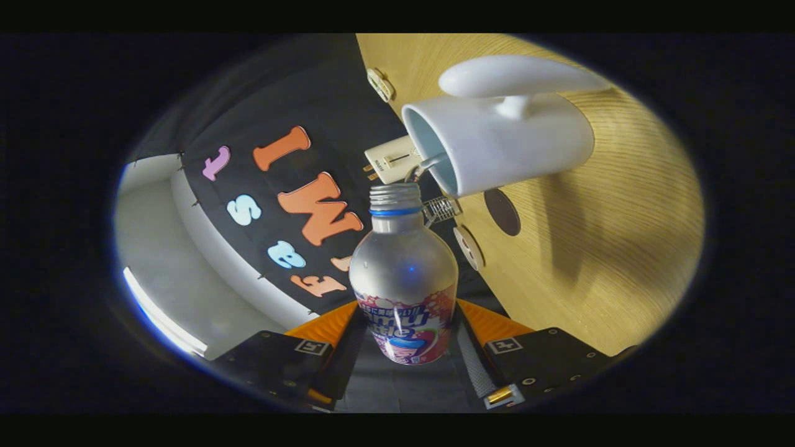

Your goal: Take the bottle from table, then pour the juice into the cup, finally place the bottle on the coaster

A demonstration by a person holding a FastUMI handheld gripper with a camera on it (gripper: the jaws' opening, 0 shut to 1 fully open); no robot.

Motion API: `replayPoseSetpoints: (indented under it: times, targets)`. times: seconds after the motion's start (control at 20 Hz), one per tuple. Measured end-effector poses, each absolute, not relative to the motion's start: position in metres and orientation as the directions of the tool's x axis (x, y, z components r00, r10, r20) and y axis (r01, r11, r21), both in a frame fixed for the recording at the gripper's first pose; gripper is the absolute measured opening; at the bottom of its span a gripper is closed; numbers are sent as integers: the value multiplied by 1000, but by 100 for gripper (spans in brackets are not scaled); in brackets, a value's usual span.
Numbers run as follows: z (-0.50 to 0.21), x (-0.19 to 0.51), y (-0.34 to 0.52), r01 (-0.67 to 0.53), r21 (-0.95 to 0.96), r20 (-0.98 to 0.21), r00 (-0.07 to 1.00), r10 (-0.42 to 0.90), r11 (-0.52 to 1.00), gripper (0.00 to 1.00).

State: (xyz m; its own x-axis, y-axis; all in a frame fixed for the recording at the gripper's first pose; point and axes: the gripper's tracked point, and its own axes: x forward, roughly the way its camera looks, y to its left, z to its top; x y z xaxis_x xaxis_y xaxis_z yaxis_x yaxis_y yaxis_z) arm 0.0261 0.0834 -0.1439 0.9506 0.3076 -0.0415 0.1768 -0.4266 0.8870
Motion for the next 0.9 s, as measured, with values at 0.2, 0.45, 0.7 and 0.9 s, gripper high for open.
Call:
replayPoseSetpoints:
  times: [0.2,0.45,0.7,0.9]
  targets:
    - [-140,26,83,173,880,-33,952,305,-443,77]
    - [-134,25,85,167,873,-21,952,305,-459,77]
    - [-131,25,84,162,865,-14,954,301,-475,77]
    - [-128,25,85,158,860,-4,953,303,-485,77]
